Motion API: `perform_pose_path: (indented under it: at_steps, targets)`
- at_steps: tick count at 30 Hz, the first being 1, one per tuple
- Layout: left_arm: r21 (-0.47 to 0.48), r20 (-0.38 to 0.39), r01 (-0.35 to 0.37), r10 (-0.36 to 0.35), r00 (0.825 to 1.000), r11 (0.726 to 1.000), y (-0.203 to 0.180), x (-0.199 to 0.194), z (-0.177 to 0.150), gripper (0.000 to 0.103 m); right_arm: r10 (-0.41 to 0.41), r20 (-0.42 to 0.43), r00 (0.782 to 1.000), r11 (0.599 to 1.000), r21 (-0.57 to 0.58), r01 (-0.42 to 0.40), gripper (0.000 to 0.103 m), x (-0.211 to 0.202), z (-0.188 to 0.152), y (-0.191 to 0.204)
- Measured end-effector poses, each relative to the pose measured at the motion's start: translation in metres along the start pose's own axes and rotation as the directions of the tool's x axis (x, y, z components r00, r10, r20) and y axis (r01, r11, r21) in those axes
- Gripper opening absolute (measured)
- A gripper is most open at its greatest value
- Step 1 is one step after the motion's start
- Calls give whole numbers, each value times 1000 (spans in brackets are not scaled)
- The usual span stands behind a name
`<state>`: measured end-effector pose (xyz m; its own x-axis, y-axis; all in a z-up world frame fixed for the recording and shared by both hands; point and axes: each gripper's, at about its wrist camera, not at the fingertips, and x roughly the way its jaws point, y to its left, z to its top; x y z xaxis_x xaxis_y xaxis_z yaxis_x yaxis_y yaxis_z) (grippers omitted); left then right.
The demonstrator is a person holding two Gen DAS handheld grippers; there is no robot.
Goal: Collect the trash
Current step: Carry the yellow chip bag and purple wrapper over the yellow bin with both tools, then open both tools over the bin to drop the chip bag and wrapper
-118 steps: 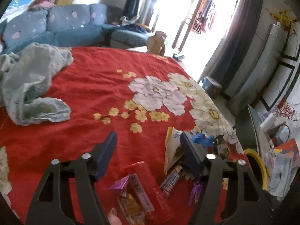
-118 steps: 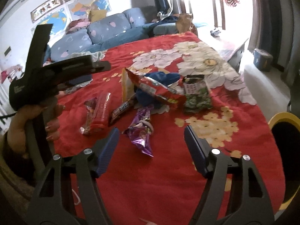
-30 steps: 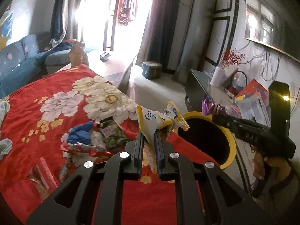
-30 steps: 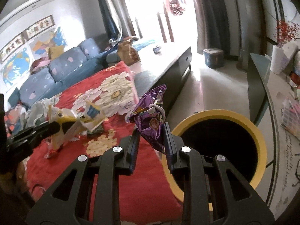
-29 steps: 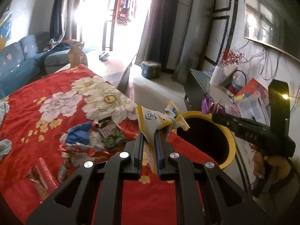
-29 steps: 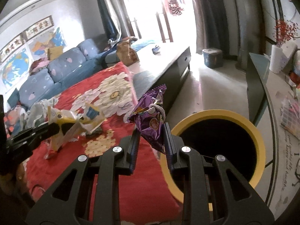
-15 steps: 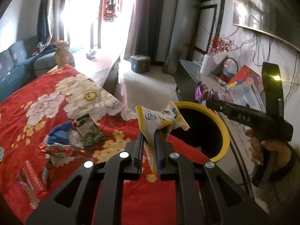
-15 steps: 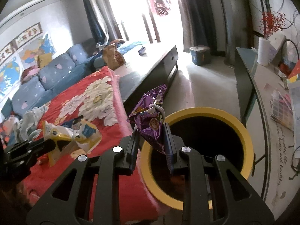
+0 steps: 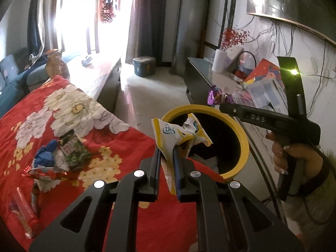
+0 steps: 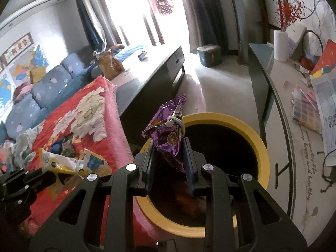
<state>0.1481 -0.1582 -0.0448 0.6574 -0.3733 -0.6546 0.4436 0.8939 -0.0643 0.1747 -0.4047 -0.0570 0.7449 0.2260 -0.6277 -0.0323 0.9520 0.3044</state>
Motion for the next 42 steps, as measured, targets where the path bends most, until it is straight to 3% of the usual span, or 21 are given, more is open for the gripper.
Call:
perform_pose_path:
  at_steps: [32, 35, 37, 38, 40, 42]
  targets:
    - [101, -123, 68, -55, 991, 993, -58, 85, -4, 12, -73, -85, 994, 990, 113, 82, 19, 28, -17, -63]
    - [63, -112, 79, -71, 991, 995, -53, 92, 0, 19, -84, -80, 993, 989, 117, 93, 34, 27, -17, -64]
    - [42, -100, 78, -74, 992, 996, -49, 92, 2, 38, -83, -79, 993, 988, 126, 93, 39, 27, -18, -65]
    - [35, -92, 78, -75, 993, 996, -48, 91, 2, 53, -88, -77, 993, 987, 126, 97, 42, 27, -17, -65]
    - [21, -84, 86, -84, 993, 996, -46, 88, 3, 54, -89, -72, 993, 987, 125, 98, 45, 26, -16, -64]
    - [12, -68, 80, -79, 995, 997, -43, 84, 3, 65, -92, -66, 994, 987, 127, 100, 48, 25, -15, -63]
